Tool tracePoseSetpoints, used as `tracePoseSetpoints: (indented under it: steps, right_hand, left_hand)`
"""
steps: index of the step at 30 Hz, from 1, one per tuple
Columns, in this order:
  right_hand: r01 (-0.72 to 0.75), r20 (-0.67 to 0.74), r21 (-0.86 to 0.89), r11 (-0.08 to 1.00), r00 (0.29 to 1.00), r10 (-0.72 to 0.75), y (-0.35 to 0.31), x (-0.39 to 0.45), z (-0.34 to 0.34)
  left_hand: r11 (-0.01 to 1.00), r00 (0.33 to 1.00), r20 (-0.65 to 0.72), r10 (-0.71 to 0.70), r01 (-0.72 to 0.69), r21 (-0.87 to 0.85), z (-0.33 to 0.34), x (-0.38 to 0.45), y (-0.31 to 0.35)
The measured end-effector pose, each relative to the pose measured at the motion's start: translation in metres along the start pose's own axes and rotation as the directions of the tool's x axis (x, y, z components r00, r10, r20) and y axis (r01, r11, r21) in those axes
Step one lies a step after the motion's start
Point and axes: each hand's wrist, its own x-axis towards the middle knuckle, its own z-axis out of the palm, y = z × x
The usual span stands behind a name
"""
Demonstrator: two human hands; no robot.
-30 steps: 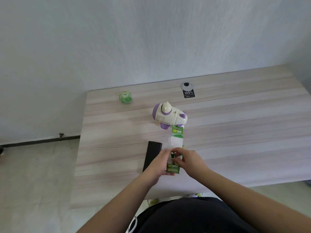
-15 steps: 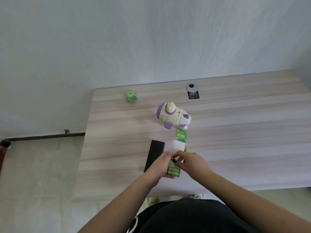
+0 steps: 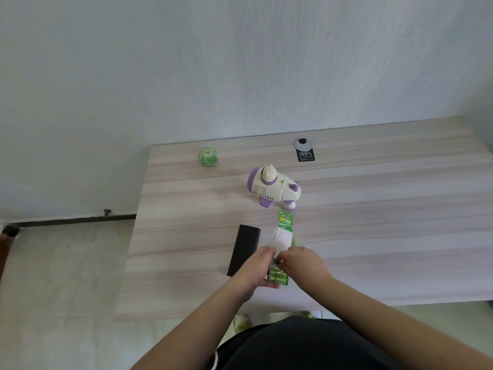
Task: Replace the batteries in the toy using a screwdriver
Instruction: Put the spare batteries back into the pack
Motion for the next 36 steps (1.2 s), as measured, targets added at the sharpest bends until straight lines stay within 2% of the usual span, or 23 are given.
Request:
tracePoseSetpoints:
  steps: [3,9,13,18,24,26,29,32,36]
  right_hand:
    - [0.060,-0.034,-0.056,0.997,0.997,-0.062,0.001,-0.001,0.004]
    - [0.091,-0.133,0.191,0.977,0.989,-0.066,0.006,-0.008,0.005]
    - [0.030,-0.115,0.261,0.965,0.993,0.001,0.007,-0.010,0.006]
    - [-0.027,-0.050,0.251,0.968,0.998,0.040,0.007,-0.011,-0.001]
    - [-0.069,-0.039,0.517,0.853,0.994,0.104,0.009,-0.011,-0.009]
    - [-0.072,-0.111,0.582,0.810,0.980,0.166,0.011,-0.013,-0.007]
    - [-0.106,-0.235,0.661,0.743,0.911,0.339,0.017,-0.016,-0.004]
    - [-0.181,-0.193,0.728,0.661,0.871,0.451,0.030,-0.007,0.001]
    - [-0.294,-0.074,0.713,0.636,0.871,0.486,0.050,0.014,0.014]
  left_hand:
    - [0.999,1.000,-0.001,-0.014,0.014,-0.052,0.000,-0.002,0.002]
    - [0.959,0.999,-0.004,-0.038,0.035,-0.282,-0.008,0.000,-0.003]
    - [0.949,0.999,-0.020,-0.026,0.018,-0.315,-0.010,0.002,-0.008]
    - [0.957,1.000,-0.016,-0.003,-0.002,-0.290,-0.010,0.005,-0.012]
    - [0.963,0.998,-0.037,0.046,-0.054,-0.263,-0.013,0.006,-0.021]
    - [0.966,0.997,-0.051,0.055,-0.066,-0.251,-0.014,0.008,-0.023]
    - [0.964,0.997,-0.066,0.050,-0.066,-0.257,-0.017,0.009,-0.021]
    - [0.962,0.997,-0.068,0.048,-0.064,-0.266,-0.022,0.009,-0.020]
    - [0.960,0.996,-0.069,0.050,-0.067,-0.271,-0.028,0.011,-0.021]
